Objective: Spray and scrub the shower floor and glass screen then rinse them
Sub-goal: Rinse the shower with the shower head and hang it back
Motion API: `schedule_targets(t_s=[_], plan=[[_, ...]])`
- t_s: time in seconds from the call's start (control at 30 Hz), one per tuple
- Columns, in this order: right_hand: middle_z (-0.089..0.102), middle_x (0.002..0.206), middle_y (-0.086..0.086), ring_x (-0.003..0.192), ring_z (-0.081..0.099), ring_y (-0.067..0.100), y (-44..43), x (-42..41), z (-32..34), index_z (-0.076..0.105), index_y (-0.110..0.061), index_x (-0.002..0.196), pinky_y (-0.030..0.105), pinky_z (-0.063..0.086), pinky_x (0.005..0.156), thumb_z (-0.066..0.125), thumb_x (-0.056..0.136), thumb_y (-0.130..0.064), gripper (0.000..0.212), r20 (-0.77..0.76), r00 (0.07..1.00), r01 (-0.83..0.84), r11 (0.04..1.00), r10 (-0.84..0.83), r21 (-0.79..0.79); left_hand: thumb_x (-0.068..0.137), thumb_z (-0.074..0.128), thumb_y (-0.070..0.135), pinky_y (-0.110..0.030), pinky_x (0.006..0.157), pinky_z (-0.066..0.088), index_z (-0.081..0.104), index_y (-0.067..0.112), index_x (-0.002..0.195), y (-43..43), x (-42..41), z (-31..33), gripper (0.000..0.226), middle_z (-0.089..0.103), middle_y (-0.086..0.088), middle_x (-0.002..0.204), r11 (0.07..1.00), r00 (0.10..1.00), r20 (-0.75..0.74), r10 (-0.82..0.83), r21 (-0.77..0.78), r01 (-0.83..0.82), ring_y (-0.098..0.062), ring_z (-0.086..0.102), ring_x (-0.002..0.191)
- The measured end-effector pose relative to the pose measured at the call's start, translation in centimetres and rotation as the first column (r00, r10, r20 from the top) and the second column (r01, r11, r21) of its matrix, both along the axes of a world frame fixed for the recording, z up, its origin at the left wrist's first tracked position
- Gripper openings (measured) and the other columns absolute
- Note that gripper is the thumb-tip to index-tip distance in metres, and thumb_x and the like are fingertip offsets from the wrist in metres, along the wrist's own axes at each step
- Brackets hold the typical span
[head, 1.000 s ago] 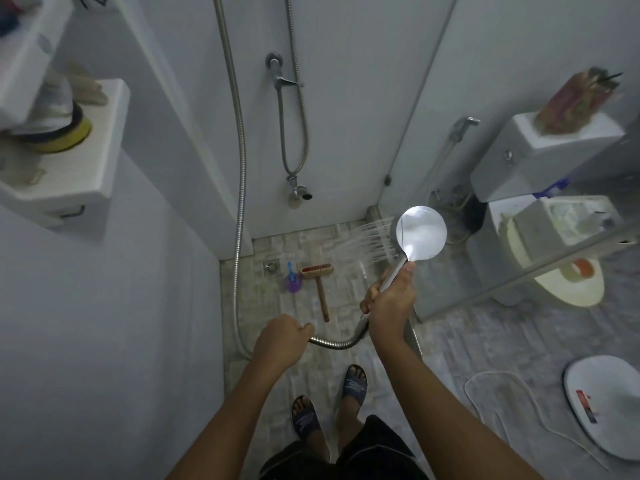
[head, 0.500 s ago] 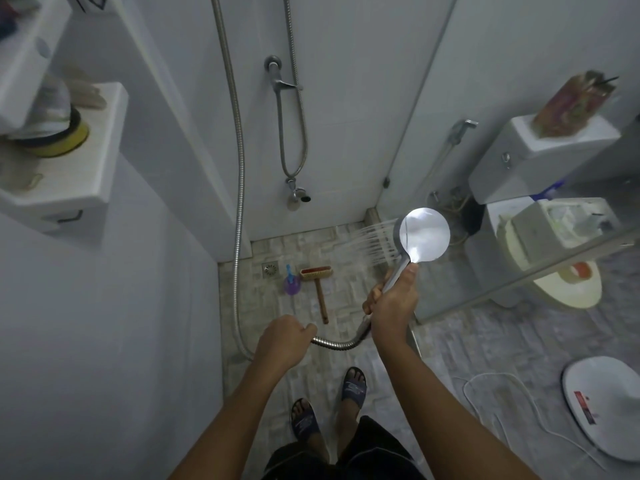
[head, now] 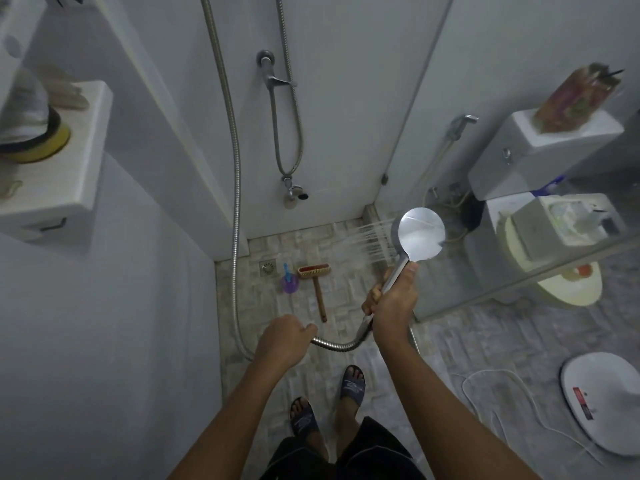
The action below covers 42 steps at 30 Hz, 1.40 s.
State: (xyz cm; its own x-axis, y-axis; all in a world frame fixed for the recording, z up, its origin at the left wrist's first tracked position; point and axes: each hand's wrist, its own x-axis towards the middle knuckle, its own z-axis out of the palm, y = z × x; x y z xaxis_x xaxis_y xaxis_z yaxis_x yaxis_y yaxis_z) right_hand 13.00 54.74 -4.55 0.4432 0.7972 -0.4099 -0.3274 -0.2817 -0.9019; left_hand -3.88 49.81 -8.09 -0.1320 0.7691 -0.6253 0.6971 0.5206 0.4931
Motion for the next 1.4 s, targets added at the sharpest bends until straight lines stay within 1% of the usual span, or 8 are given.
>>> schedule_targets(t_s=[0.33,0.47,0.6,0.77,0.93,1.03,1.2,1.4], plan=[[0.036,0.051,0.006,0.039,0.033,0.017,2.2,-1.8,-1.7,0.048,-0.015,0.069,0.026,0.032,0.044,0.033,0.091,-0.070,0.062,-0.082,0.993,-0.092,0.984,0.080,-0.150,0.092,0.057,0.034,-0.027,0.053,0.033,0.046,0.018,0.052,0.6,-1.8,-1.2,0.045,0.052,0.001,0.056,0.999,0.999,0.037,0.035,-0.037,-0.034,-0.015,0.048,0.053],[0.037,0.054,0.008,0.042,0.035,0.017,2.6,-3.4,-2.1,0.051,-0.009,0.081,0.026,0.034,0.042,0.029,0.103,-0.057,0.058,-0.038,0.994,-0.107,0.992,0.105,-0.064,0.096,0.055,0.033,-0.028,0.049,0.027,0.043,0.018,0.054,0.0,-2.6,-1.2,0.046,0.049,0.002,0.057,0.994,0.995,-0.033,0.098,-0.046,-0.100,-0.012,0.043,0.051],[0.038,0.057,0.009,0.044,0.037,0.019,3.7,-4.5,-2.5,0.048,-0.012,0.078,0.027,0.037,0.043,0.033,0.096,-0.062,0.055,-0.029,0.997,-0.068,0.996,0.066,-0.057,0.097,0.053,0.035,-0.027,0.050,0.027,0.043,0.017,0.054,-0.1,-3.4,-1.3,0.048,0.048,-0.001,0.057,0.984,0.984,-0.055,0.167,-0.050,-0.169,-0.014,0.043,0.052],[0.042,0.056,0.007,0.042,0.038,0.018,4.8,-5.9,-3.0,0.048,-0.010,0.080,0.025,0.036,0.041,0.032,0.103,-0.054,0.052,0.001,0.985,-0.175,0.984,0.175,-0.018,0.098,0.053,0.035,-0.028,0.049,0.027,0.041,0.018,0.052,0.2,-3.7,-1.3,0.051,0.045,0.000,0.055,0.976,0.975,-0.069,0.212,-0.030,-0.214,-0.013,0.041,0.049],[0.037,0.048,0.004,0.037,0.034,0.017,6.3,-7.6,-3.9,0.046,-0.010,0.078,0.023,0.033,0.041,0.031,0.100,-0.064,0.060,-0.100,0.926,-0.377,0.909,0.365,-0.177,0.097,0.056,0.038,-0.025,0.052,0.032,0.047,0.017,0.057,-0.8,-4.7,-1.7,0.046,0.053,-0.002,0.061,0.945,0.947,-0.062,0.315,-0.068,-0.319,-0.016,0.049,0.055],[0.036,0.047,0.003,0.037,0.032,0.016,6.5,-8.8,-4.1,0.046,-0.010,0.072,0.023,0.031,0.040,0.031,0.100,-0.064,0.062,-0.121,0.903,-0.428,0.886,0.412,-0.178,0.098,0.054,0.034,-0.024,0.046,0.029,0.045,0.018,0.057,-1.4,-5.1,-1.8,0.046,0.050,0.001,0.060,0.919,0.921,-0.076,0.383,-0.068,-0.388,-0.011,0.045,0.052],[0.034,0.049,0.004,0.040,0.032,0.016,6.6,-10.5,-4.3,0.047,-0.011,0.086,0.023,0.031,0.042,0.034,0.098,-0.064,0.056,-0.160,0.855,-0.519,0.820,0.494,-0.241,0.097,0.054,0.037,-0.023,0.045,0.028,0.046,0.017,0.060,-2.1,-5.6,-1.8,0.043,0.051,0.001,0.062,0.889,0.894,-0.115,0.434,-0.105,-0.445,-0.012,0.046,0.053],[0.034,0.049,0.004,0.039,0.033,0.017,7.1,-12.3,-3.9,0.048,-0.012,0.082,0.021,0.033,0.041,0.031,0.096,-0.068,0.060,-0.185,0.764,-0.643,0.705,0.618,-0.298,0.097,0.056,0.039,-0.024,0.046,0.024,0.041,0.020,0.055,-3.3,-5.5,-1.3,0.049,0.046,0.003,0.057,0.837,0.844,-0.133,0.519,-0.118,-0.534,-0.012,0.043,0.051]])
